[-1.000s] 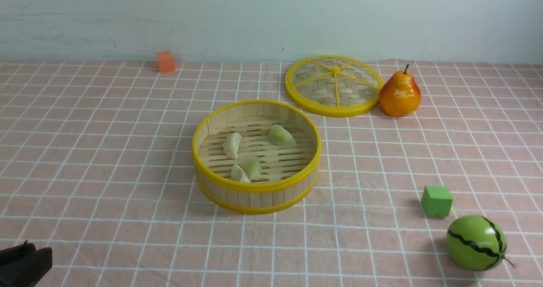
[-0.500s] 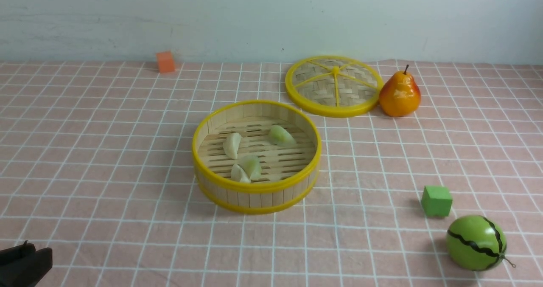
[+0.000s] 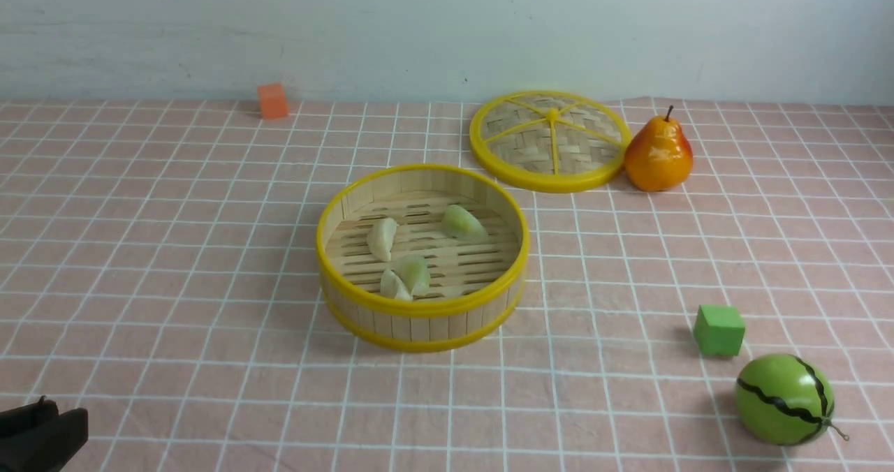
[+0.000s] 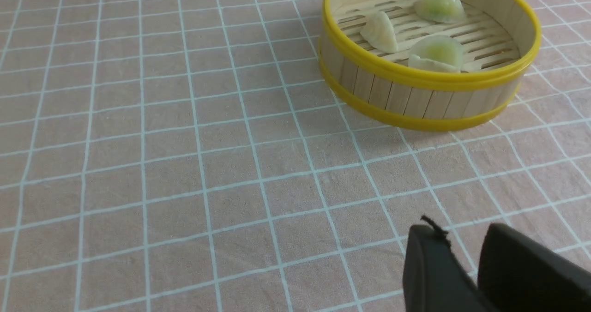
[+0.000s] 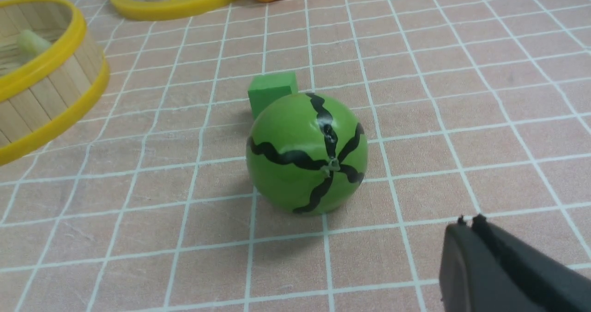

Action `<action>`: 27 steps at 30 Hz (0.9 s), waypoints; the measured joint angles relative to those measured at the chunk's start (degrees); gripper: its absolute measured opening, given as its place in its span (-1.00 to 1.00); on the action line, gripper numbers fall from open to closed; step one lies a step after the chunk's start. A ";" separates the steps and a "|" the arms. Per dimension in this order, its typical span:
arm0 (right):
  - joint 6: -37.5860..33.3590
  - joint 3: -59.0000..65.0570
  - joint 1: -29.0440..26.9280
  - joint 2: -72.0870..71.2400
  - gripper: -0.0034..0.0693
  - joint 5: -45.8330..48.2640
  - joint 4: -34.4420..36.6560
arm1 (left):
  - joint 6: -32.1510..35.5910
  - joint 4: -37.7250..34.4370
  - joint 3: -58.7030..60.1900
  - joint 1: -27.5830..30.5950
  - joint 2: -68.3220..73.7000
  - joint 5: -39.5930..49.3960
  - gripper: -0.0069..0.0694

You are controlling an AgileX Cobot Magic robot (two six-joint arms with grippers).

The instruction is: Put the dumplings into the steamer on the table with the pink tablecloth.

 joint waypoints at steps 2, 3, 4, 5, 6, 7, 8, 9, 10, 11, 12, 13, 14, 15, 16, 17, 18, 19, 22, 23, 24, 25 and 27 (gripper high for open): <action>0.00 0.00 0.00 0.00 -0.90 0.00 0.00 | 0.00 0.00 0.00 0.00 0.00 0.00 -0.38; 0.00 0.00 0.00 0.00 -0.90 0.00 0.00 | 0.00 0.00 0.00 0.00 0.00 0.00 -0.38; 0.00 0.00 0.00 0.00 -0.89 0.00 0.00 | 0.00 0.00 0.00 0.00 0.00 0.00 -0.37; 0.00 0.00 0.00 0.00 -0.88 0.00 0.00 | 0.00 0.00 0.00 0.00 0.00 0.00 -0.37; 0.00 0.00 0.00 0.00 -0.88 0.00 0.00 | 0.00 0.00 0.00 0.00 0.00 0.00 -0.37; 0.00 0.00 0.00 0.00 -0.87 0.00 0.00 | 0.00 0.00 0.00 0.00 0.00 0.00 -0.37; 0.00 0.00 0.00 0.00 -0.87 0.00 0.00 | 0.00 0.08 0.17 0.00 -0.06 -0.13 -0.37; 0.00 0.00 0.00 0.00 -0.87 0.00 0.00 | 0.00 0.28 0.85 0.00 -0.52 -0.78 -0.36; 0.00 0.00 0.00 0.00 -0.87 0.00 0.00 | 0.00 0.28 1.78 0.00 -1.22 -1.40 -0.36; 0.00 0.00 0.00 0.00 -0.86 0.00 -0.01 | 0.00 0.35 3.06 0.00 -2.10 -2.26 -0.36; 0.00 0.00 0.00 0.00 -0.86 0.00 -0.01 | 0.00 0.35 3.34 0.00 -2.30 -2.41 -0.36; 0.00 0.00 0.00 0.00 -0.86 0.00 -0.07 | 0.50 1.32 5.36 0.00 -3.80 -2.47 -0.36; 0.00 0.00 0.00 0.00 -0.85 0.00 -0.13 | 1.08 2.58 7.13 0.38 -5.32 -2.28 -0.36; 0.00 0.00 0.00 0.00 -0.85 0.00 -0.13 | 1.28 3.10 8.61 0.93 -6.72 -2.55 -0.37; 0.00 0.00 0.00 0.00 -0.85 0.00 -0.13 | 1.28 3.15 8.61 1.11 -6.72 -2.55 -0.37; 0.00 0.00 0.00 0.00 -0.85 0.01 -0.17 | 1.33 2.82 11.34 3.02 -9.38 -4.55 -0.41; 0.00 0.00 0.00 0.00 -0.85 0.01 -0.17 | 1.41 2.24 12.82 4.71 -10.91 -6.46 -0.45; 0.00 0.00 0.00 0.00 -0.85 0.06 -0.17 | 1.76 1.38 14.59 7.16 -12.80 -9.30 -0.52; 0.00 0.00 0.00 0.00 -0.84 0.06 -0.17 | 4.00 -0.88 17.61 11.82 -15.89 -14.72 -0.67; 0.00 0.00 0.00 0.00 -0.84 0.06 -0.17 | 6.21 -3.38 19.59 15.12 -17.82 -18.23 -0.76; 0.00 0.00 0.00 0.00 -0.83 0.06 -0.17 | 7.51 -5.71 20.89 17.29 -19.40 -20.55 -0.83; 0.00 0.00 0.00 0.00 -0.83 0.07 -0.17 | 8.45 -8.40 21.60 19.19 -20.88 -21.61 -0.86; 0.00 0.00 0.00 0.00 -0.82 0.07 -0.17 | 9.58 -14.08 21.81 22.11 -22.68 -20.14 -0.86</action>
